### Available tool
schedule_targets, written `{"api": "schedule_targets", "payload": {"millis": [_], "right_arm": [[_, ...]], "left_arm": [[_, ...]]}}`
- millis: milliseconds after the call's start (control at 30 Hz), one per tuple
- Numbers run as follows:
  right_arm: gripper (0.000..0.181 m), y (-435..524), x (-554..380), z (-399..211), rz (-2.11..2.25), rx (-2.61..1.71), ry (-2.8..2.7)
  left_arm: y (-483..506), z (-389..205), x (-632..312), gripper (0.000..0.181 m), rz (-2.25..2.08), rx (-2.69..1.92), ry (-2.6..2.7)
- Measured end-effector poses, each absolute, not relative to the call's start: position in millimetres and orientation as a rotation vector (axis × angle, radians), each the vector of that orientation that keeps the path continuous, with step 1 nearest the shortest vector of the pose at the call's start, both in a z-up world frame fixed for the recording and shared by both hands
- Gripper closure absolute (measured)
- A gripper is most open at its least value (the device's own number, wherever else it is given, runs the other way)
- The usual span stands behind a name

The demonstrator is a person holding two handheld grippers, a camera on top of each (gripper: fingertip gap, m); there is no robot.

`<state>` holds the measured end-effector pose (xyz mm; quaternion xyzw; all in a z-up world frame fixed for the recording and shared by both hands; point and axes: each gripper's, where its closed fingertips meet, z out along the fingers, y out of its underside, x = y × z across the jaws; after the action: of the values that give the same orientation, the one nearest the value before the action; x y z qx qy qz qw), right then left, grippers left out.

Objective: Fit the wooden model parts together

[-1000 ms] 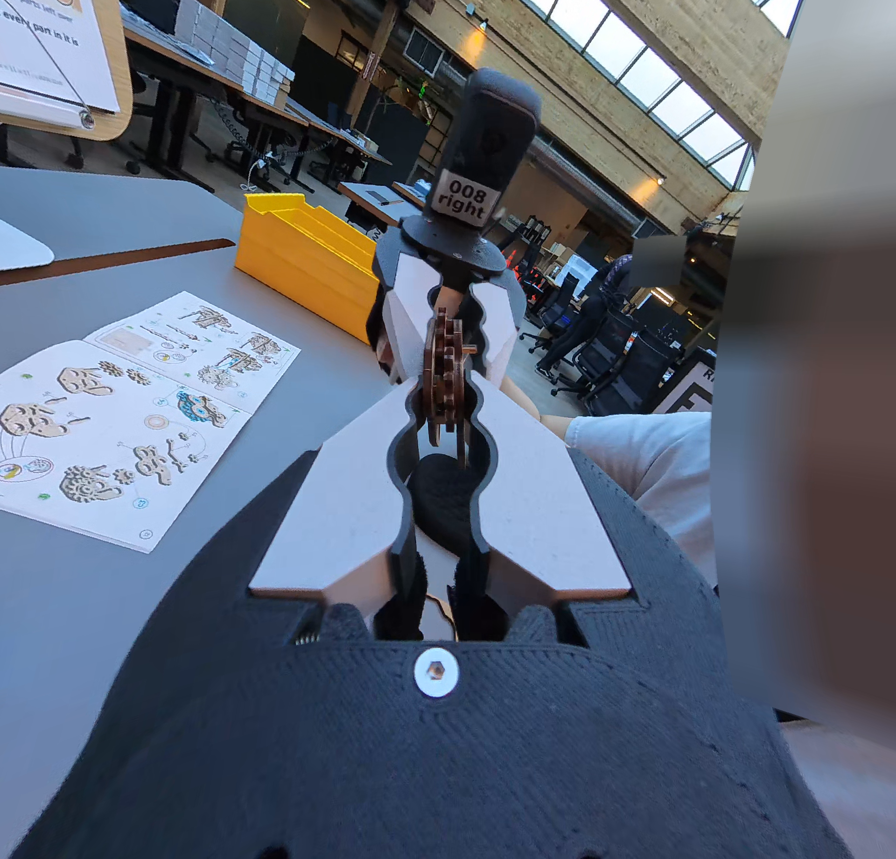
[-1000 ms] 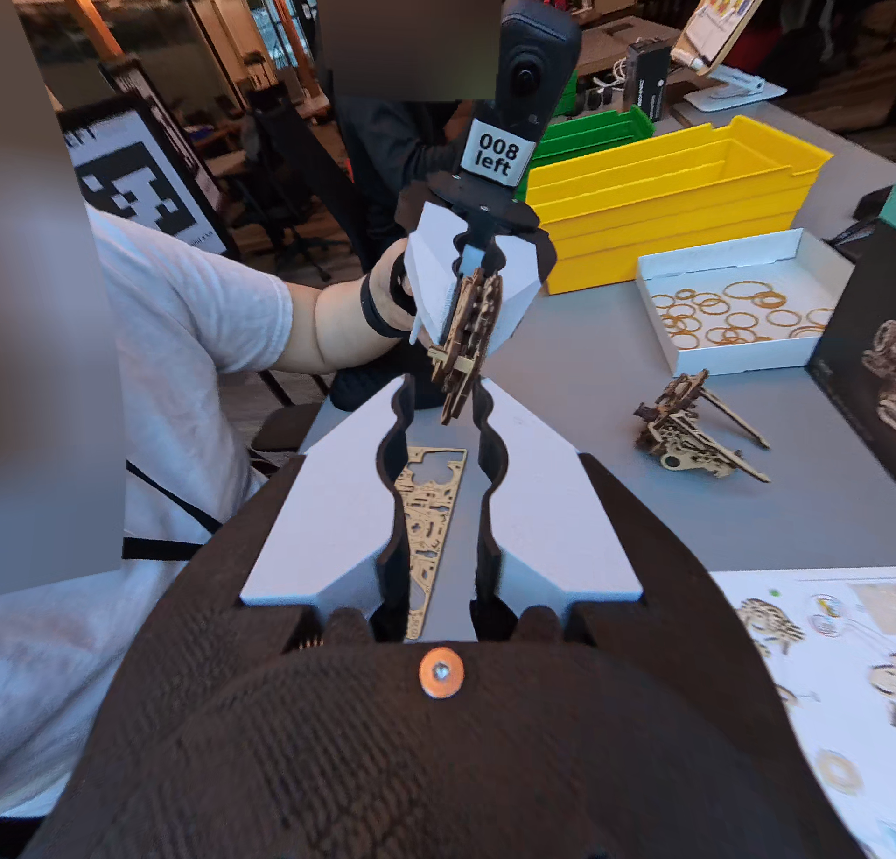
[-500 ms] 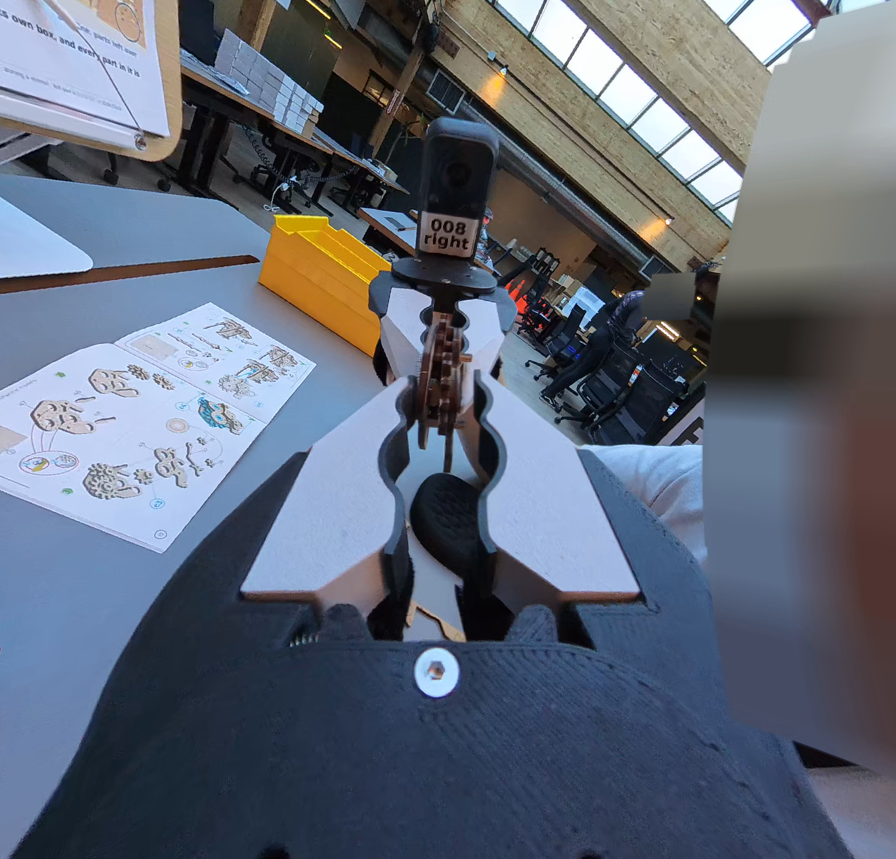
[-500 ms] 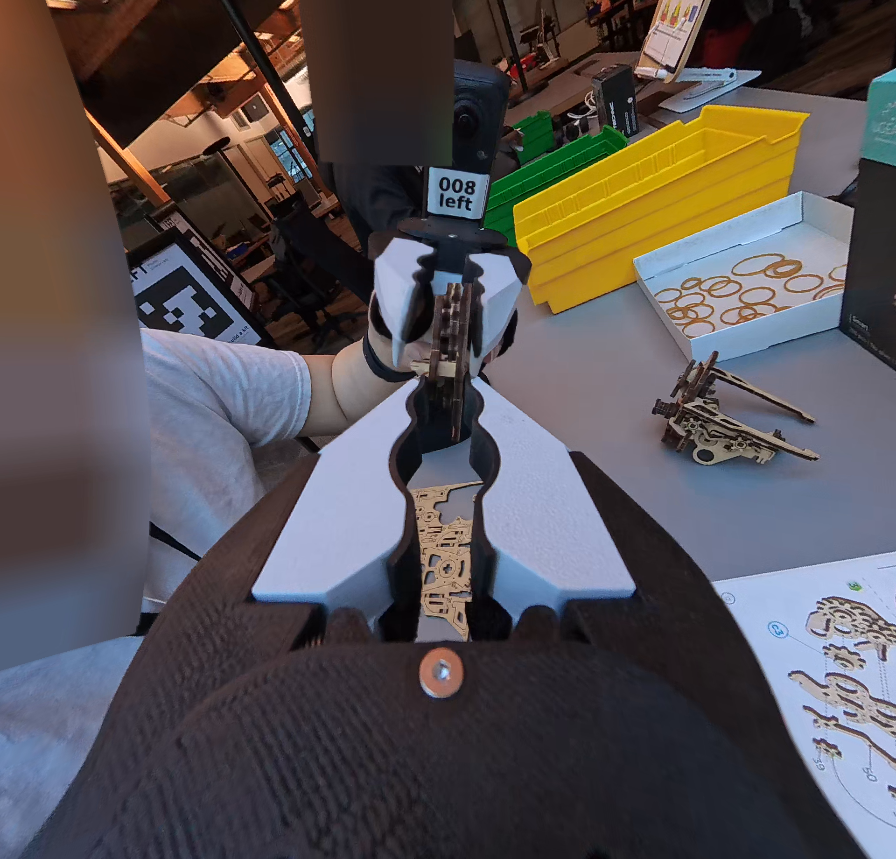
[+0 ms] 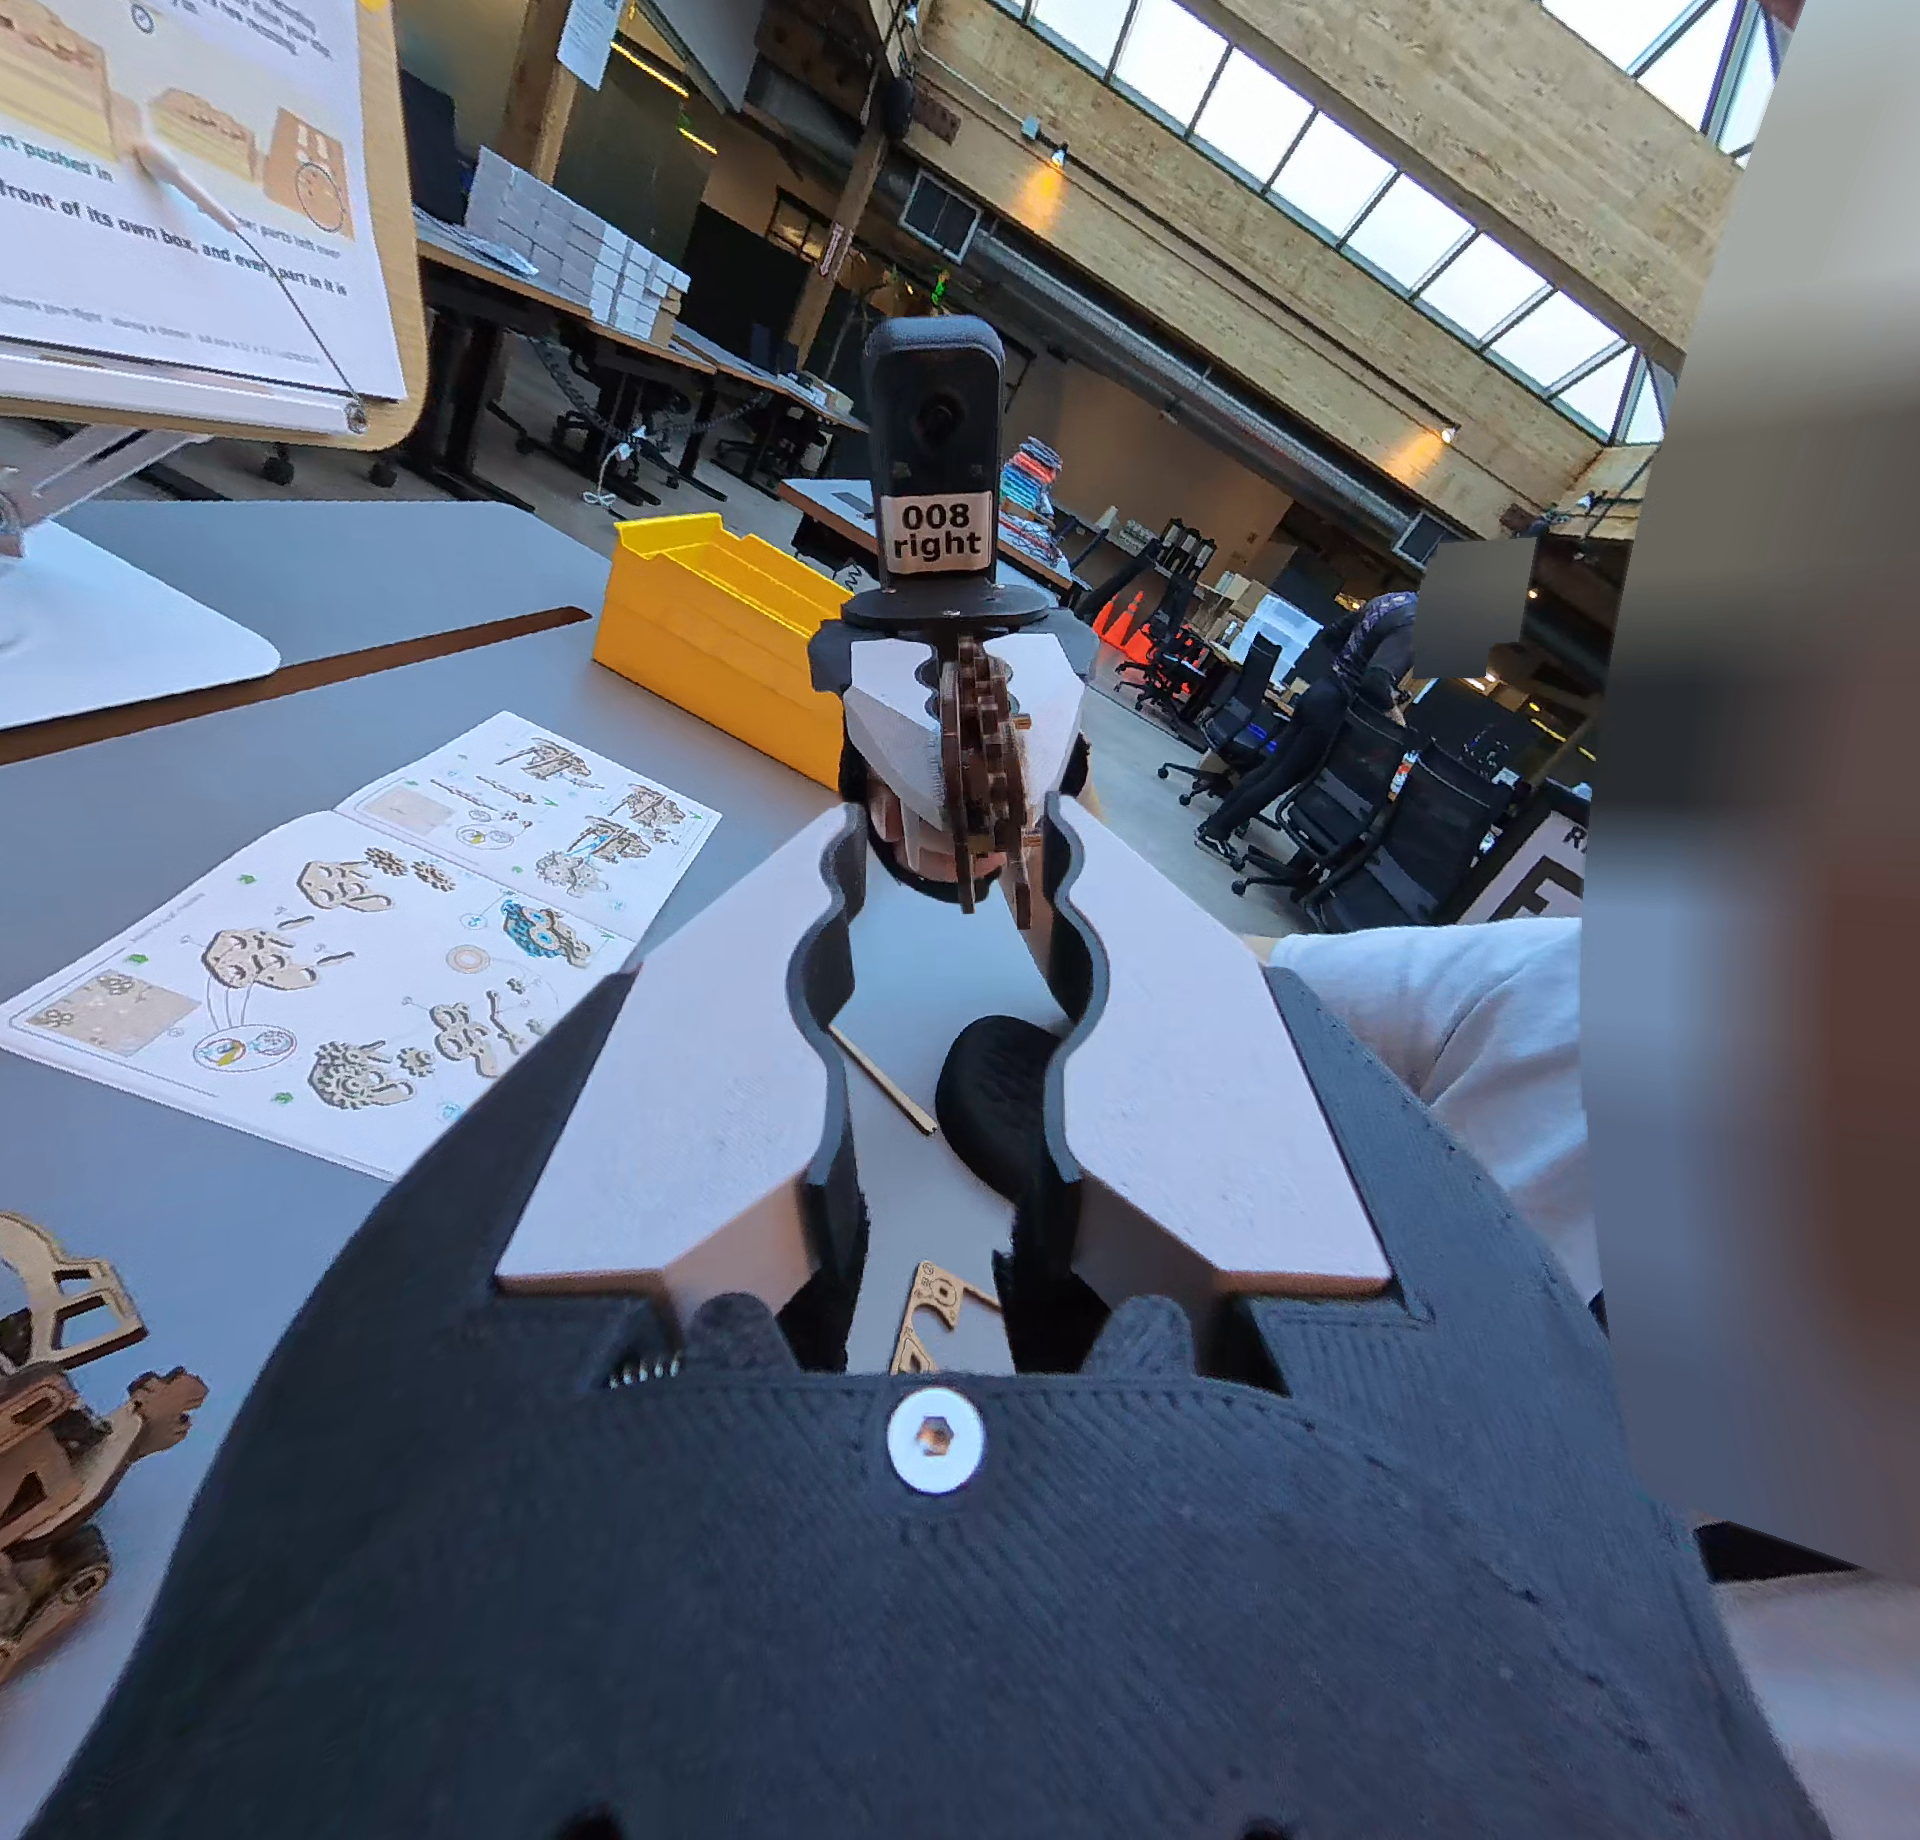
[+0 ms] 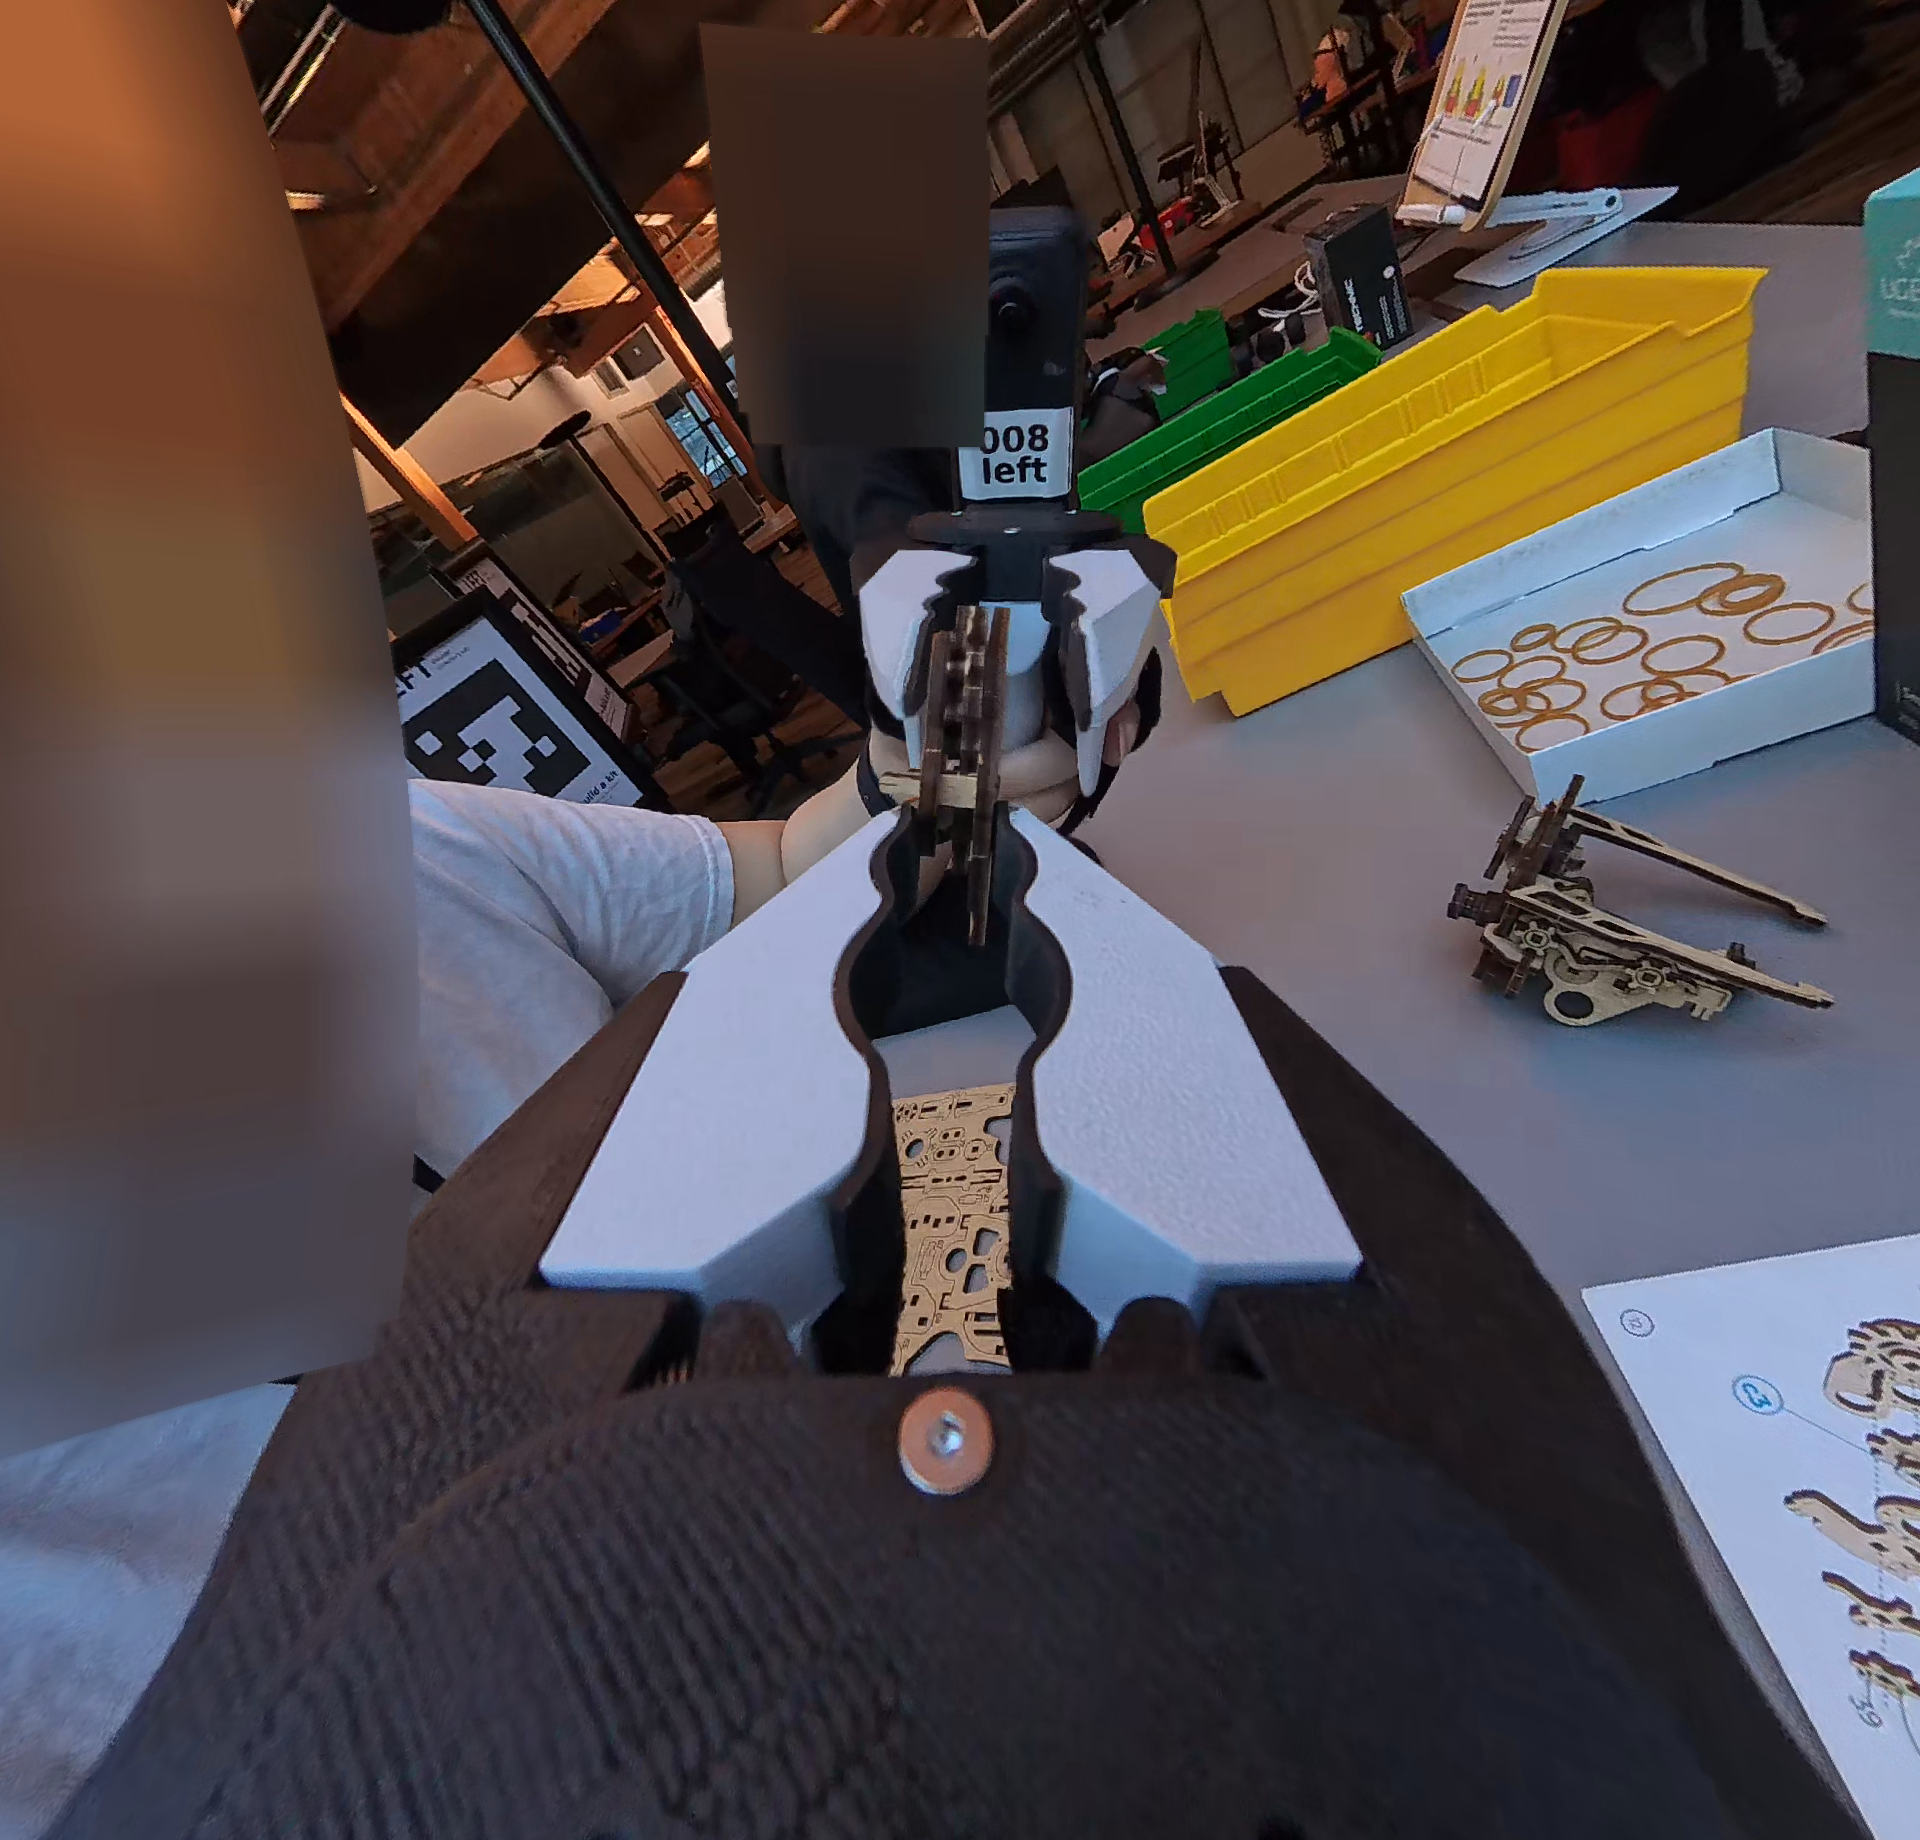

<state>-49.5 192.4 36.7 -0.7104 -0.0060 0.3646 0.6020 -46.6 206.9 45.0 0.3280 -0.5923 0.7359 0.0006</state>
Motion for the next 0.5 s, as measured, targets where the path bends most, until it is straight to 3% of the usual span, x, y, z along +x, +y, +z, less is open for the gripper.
{"api": "schedule_targets", "payload": {"millis": [67, 133, 367, 500], "right_arm": [[0.170, 193.8, -50.0, 34.0, 0.834, -1.658, -0.015], [0.170, 194.7, -50.6, 31.0, 0.823, -1.673, -0.023], [0.154, 190.9, -36.1, 32.6, 0.629, -1.693, -0.088], [0.139, 190.9, -27.0, 40.3, 0.107, -1.660, -0.312]], "left_arm": [[202.9, 41.4, -46.1, 0.150, 2.294, 1.032, -1.875], [199.7, 40.2, -49.4, 0.169, 2.292, 0.990, -1.882], [206.5, 41.6, -45.3, 0.170, 2.267, 1.048, -1.702], [209.6, 38.4, -40.5, 0.170, 2.241, 1.116, -1.597]]}}
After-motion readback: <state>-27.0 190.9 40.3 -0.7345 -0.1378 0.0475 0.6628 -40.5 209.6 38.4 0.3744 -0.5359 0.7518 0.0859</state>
